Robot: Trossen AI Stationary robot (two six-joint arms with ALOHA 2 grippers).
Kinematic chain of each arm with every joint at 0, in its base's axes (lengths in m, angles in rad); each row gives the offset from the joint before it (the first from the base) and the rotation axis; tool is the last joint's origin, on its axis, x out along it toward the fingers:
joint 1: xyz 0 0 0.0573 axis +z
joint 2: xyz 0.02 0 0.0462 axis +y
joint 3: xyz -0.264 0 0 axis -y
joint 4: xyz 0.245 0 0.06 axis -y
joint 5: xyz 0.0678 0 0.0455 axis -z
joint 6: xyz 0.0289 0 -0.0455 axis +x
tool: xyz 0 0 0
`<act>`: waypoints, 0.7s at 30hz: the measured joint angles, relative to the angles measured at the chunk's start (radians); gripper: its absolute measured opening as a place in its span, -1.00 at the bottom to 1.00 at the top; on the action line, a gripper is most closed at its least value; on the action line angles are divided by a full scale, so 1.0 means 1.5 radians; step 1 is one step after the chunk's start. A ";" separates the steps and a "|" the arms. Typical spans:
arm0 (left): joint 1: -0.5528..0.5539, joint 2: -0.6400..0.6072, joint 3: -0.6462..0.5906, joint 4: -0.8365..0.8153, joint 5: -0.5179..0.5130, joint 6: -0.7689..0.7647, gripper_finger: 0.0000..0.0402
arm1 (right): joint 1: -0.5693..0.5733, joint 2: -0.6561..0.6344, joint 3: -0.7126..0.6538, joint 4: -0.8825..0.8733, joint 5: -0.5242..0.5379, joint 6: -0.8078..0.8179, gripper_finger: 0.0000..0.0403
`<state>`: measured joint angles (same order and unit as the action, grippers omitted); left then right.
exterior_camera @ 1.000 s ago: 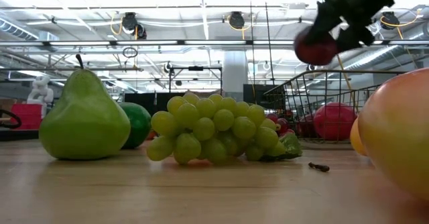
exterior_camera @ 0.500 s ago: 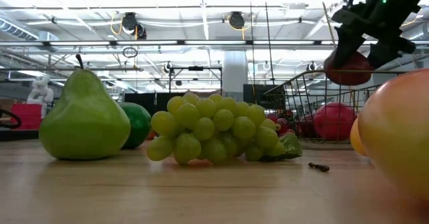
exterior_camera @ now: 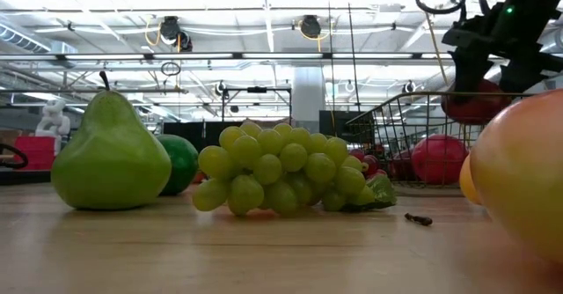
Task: Build produce basket
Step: Put the apple into the gold wire basket
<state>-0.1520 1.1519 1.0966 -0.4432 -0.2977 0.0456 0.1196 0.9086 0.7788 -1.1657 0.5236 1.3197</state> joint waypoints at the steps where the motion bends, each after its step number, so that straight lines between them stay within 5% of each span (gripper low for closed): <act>1: 0.000 0.000 0.000 0.000 0.000 -0.002 -0.12 | 0.000 0.003 0.000 0.000 0.000 0.000 0.76; 21: 0.000 0.000 0.000 0.000 0.001 -0.015 -0.12 | 0.000 0.061 0.000 0.015 -0.038 -0.061 0.83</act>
<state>-0.1520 1.1519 1.0966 -0.4438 -0.2970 0.0226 0.1196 0.9996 0.7788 -1.1434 0.4673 1.2278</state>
